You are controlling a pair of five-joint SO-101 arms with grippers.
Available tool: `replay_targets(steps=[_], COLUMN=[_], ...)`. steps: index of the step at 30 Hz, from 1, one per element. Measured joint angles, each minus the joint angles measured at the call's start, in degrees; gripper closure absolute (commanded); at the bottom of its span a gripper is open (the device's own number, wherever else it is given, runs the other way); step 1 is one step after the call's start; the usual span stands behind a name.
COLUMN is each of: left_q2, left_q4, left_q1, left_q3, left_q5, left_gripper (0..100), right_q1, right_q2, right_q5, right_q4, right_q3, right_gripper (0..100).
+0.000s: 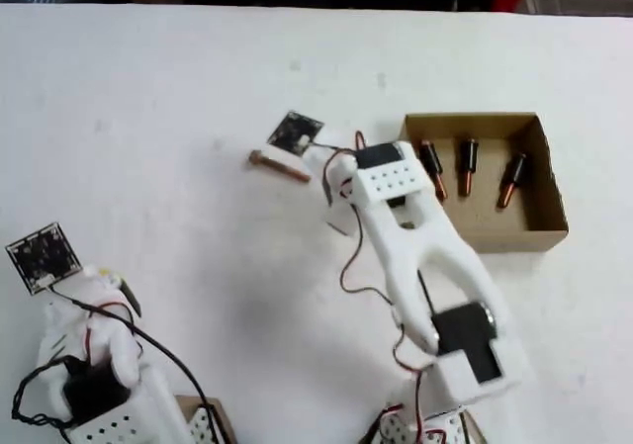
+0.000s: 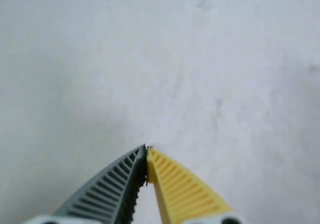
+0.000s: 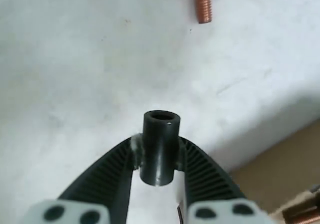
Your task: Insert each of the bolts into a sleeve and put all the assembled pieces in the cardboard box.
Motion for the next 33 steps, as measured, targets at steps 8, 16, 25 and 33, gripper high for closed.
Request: replay_targets(steps=[8,16,25,33], left_q2=[0.0,0.0,0.0,0.0], left_q4=[-1.6,-1.6,-1.6,-1.6], left_q1=[6.2,9.9,10.3,10.3], left_q3=[3.1,3.6,3.6,3.6], left_q5=[0.0,-0.5,-11.2,-11.6], left_gripper=[98,98,98,98], right_q1=[0.0,0.0,-0.1,-0.1], right_q2=[-15.3,-32.4,-46.9,-59.1], right_q5=[0.0,0.0,-4.0,-11.7], right_q4=[9.1,15.7,21.6,22.4], right_q3=[0.0,0.0,0.0,5.5], right_gripper=[98.2,98.2,98.2,98.1])
